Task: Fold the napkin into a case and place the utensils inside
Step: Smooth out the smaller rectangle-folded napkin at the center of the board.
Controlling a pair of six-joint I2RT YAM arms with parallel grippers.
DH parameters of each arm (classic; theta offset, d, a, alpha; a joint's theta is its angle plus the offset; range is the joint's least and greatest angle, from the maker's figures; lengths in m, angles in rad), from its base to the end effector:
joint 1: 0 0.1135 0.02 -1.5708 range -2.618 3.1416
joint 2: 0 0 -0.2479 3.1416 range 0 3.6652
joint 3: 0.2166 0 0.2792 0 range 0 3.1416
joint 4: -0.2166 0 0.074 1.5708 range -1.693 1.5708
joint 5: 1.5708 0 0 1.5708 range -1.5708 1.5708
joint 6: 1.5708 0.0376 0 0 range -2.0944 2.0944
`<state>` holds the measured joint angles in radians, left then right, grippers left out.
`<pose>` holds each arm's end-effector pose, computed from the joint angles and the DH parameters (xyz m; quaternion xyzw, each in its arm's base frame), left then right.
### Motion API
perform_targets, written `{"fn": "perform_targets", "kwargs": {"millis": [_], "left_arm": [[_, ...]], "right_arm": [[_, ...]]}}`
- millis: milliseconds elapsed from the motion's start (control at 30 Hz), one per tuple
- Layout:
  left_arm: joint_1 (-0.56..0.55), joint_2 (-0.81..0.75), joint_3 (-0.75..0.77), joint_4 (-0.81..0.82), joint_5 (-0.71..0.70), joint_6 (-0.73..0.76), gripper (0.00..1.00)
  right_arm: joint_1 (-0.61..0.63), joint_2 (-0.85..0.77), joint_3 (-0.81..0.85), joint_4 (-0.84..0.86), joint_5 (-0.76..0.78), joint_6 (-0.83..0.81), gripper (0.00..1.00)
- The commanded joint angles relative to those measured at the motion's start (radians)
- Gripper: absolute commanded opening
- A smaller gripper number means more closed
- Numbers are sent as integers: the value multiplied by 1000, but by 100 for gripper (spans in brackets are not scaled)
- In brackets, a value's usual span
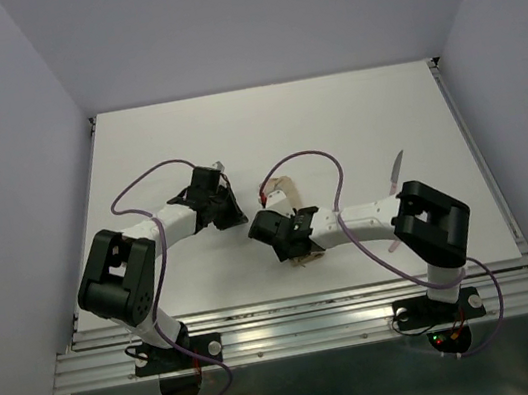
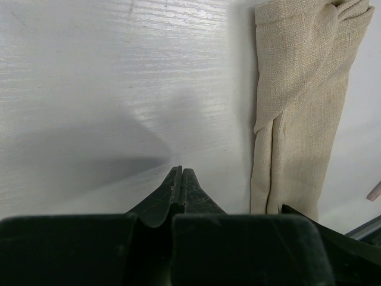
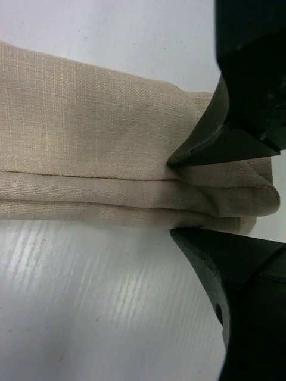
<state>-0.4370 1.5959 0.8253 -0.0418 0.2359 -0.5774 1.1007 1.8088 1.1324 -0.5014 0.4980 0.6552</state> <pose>0.3041 -0.1517 0.1342 -0.0212 0.9233 -0.2741 0.2682 0.1834 0.3214 0.1316 -0.1630 0.9377 -0.0088 0.3068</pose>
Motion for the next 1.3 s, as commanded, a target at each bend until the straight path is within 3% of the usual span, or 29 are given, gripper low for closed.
{"fn": "perform_targets", "kwargs": {"millis": [0,133,167,267,333,467,533,633,667,1267], "left_arm": [[1,-1,5,19,6,13,0],[1,-2,5,17,8,13,0],[1,-4,5,19,8,11,0],[1,-5,8,19,9,11,0],[1,-7,9,19,11,11,0],[1,-11,11,16,11,11,0],[1,-13,9,13,6,11,0],[1,-17,8,13,2,13,0],[1,-17,6,11,2,13,0],[4,-37,-5,2,-15,21,0]], "right_arm": [[8,26,35,9,28,17,44],[8,18,29,12,37,17,19],[8,14,26,12,40,17,8],[8,-2,12,12,66,6,1],[8,-8,-3,17,79,-29,1],[8,-34,-46,34,117,-89,9],[8,-72,-91,87,113,-150,21],[8,-123,-128,127,148,-184,50],[8,-132,-132,136,146,-192,52],[-48,14,18,195,113,-212,52]]}}
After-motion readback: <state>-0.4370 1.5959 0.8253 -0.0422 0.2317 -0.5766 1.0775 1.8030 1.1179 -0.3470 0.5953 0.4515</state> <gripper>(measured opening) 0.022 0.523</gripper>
